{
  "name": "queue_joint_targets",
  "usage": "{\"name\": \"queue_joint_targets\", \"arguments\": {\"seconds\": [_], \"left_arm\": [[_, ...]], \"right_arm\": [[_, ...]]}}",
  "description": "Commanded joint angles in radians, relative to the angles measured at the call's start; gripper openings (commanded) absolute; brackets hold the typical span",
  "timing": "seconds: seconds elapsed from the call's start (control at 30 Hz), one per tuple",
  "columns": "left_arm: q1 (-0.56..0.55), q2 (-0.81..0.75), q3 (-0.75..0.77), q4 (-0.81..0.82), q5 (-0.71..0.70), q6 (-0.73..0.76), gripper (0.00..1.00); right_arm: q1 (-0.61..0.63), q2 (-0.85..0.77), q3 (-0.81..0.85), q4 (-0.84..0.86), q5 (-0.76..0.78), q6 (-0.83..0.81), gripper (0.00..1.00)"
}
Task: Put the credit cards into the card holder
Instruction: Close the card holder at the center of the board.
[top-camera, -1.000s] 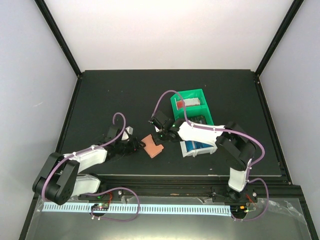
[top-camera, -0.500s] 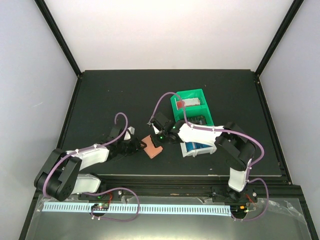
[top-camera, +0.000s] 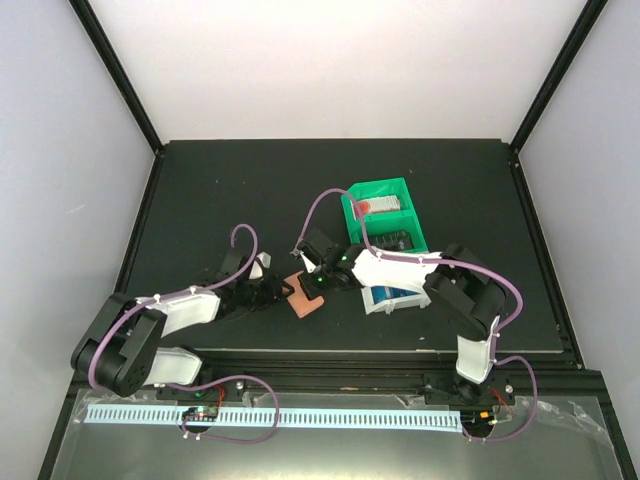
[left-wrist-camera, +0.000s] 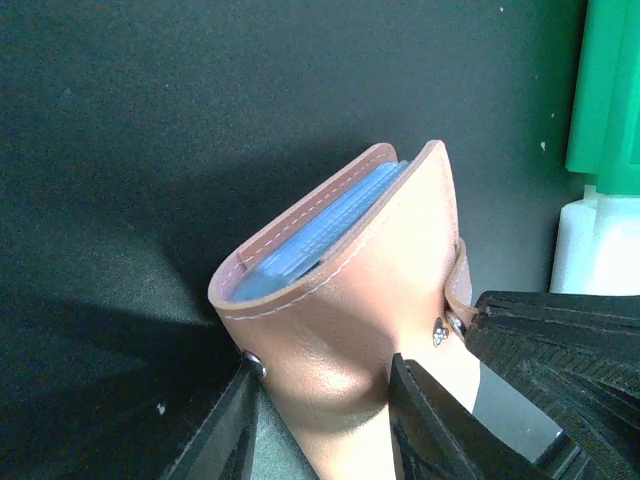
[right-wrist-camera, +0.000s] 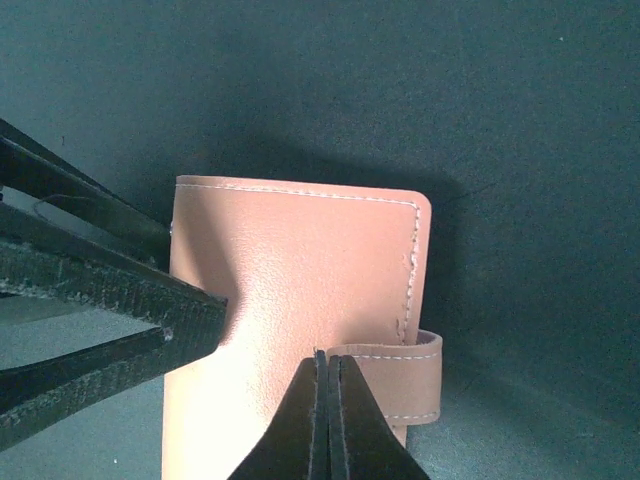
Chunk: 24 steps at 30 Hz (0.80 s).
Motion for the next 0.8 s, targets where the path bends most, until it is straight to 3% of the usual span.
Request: {"name": "queue_joint_targets", "arguments": {"seconds": [0.0,0.77], "left_arm": [[-0.009,0.044,0.005,-0.034,-0.027,0.008,0.37],[-0.01,0.075,0.006,-0.022,-0.032,0.009,0.34]], "right_arm": [[0.009,0.017,0.022,0.001,-0.022,-0.01,0.01],[0.061,0.082,0.049,-0.086,-0.006,-0.02,0.01]]}}
